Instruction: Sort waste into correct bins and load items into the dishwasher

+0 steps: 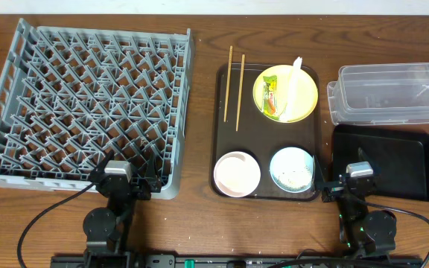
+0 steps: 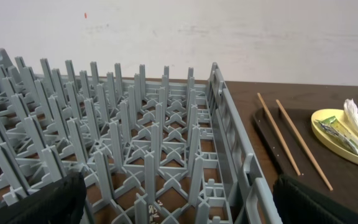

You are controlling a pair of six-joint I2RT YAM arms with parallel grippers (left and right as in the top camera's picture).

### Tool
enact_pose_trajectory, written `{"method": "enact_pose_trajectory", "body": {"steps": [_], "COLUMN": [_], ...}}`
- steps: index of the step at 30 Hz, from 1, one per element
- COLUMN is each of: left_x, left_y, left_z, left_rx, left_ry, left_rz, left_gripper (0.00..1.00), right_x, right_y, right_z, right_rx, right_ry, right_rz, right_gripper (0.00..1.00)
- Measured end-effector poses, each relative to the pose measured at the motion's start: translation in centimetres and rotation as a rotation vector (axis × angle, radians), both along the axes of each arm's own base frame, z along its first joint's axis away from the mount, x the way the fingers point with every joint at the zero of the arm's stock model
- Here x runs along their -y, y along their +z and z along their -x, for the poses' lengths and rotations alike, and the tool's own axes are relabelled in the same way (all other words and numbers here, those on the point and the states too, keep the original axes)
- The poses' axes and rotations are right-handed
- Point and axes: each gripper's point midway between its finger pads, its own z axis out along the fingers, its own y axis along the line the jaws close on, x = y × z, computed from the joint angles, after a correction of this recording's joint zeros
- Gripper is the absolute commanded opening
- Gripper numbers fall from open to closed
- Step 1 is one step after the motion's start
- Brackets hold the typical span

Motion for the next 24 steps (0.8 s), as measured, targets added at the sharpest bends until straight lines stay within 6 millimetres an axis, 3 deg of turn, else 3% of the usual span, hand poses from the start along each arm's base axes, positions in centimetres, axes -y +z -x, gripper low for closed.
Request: {"method": "enact_pose_trajectory", "body": {"steps": [17, 20, 24], "left_x": [0.0, 0.0, 0.0], "left_y": [0.0, 0.2, 3.3], "left_z": [0.0, -0.1, -0.2], "left_rx": [0.000, 0.015, 0.150], "left_ry": [0.000, -0.001, -0.001], "left_rz": [0.000, 0.001, 0.036], "left_gripper": [0.98, 0.98, 0.98], "right_x": [0.0, -0.2, -0.5], "right_y": [0.1, 1.5, 4.2], "right_z": [0.0, -0.1, 0.2], "right_rx": [0.004, 0.065, 0.155], "right_ry": [0.001, 0.013, 0.031], "right_rz": [-0.001, -0.009, -0.026], "right_gripper": [0.99, 0.99, 0.99]}}
